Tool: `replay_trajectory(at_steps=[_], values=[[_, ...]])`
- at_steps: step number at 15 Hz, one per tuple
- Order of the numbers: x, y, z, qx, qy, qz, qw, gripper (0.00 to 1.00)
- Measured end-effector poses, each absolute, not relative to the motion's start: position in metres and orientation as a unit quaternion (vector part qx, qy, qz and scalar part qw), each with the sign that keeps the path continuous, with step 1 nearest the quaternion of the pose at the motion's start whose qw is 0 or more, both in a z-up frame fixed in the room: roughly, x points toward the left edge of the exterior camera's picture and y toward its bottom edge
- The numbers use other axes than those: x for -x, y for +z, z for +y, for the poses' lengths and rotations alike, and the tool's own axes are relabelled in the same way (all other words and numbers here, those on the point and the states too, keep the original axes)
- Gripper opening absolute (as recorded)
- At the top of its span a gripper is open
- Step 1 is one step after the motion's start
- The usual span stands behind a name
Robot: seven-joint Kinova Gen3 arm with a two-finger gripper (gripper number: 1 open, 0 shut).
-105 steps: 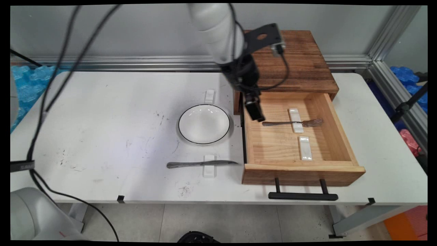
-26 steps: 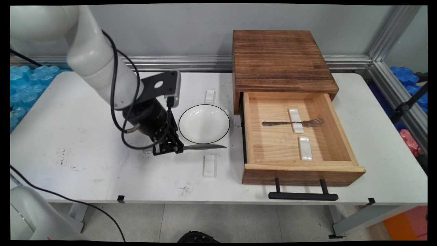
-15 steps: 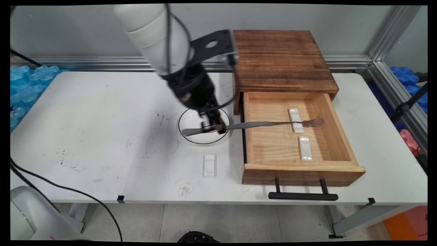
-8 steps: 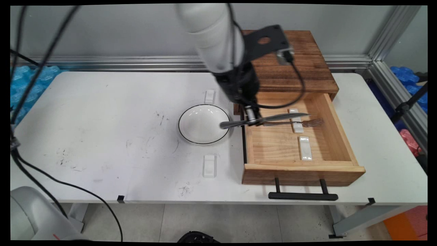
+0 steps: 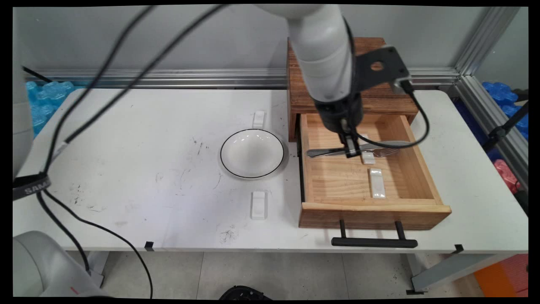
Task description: Place the picked object into the drawer
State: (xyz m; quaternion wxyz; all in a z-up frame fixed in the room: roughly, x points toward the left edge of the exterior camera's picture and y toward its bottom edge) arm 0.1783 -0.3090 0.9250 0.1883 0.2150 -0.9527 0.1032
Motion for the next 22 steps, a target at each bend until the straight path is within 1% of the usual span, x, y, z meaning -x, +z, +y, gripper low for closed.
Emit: replay_trajectory(at_steps=[6,12,17,22], values=[[-0.142,0.879,-0.333,-0.200,0.103,-0.960,0.166,0.00],[-0.129,0.839,-0.348,-0.186,0.095,-0.967,0.145,0.00],[-0.122,0.817,-0.354,-0.176,0.090,-0.970,0.139,0.00],[-0.115,0.805,-0.359,-0.169,0.088,-0.971,0.143,0.00]])
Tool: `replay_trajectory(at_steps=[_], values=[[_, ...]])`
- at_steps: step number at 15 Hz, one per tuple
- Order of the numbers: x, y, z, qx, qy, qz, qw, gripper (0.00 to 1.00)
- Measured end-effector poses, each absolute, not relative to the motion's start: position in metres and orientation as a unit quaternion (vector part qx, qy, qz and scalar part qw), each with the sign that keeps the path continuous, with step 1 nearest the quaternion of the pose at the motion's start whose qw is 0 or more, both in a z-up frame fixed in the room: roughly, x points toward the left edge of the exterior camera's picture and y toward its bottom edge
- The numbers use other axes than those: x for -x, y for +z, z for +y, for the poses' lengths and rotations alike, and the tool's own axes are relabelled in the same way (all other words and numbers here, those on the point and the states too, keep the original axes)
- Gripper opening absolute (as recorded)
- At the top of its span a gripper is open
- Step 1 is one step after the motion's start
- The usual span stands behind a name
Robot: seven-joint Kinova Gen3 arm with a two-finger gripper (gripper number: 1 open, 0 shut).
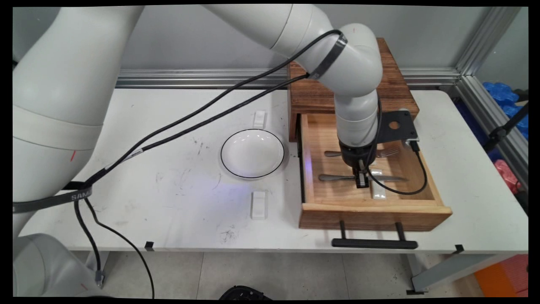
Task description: Place the picked object into the drawer
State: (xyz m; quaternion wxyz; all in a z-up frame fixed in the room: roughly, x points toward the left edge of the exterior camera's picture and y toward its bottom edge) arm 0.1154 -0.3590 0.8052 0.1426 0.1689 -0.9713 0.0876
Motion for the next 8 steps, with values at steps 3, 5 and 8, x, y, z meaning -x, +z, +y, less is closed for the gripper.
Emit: replay_trajectory(at_steps=[3,5,8], values=[[-0.114,0.803,-0.361,-0.167,0.088,-0.971,0.147,1.00],[-0.114,0.805,-0.363,-0.167,0.091,-0.970,0.152,1.00],[-0.118,0.816,-0.366,-0.166,0.097,-0.968,0.163,1.00]])
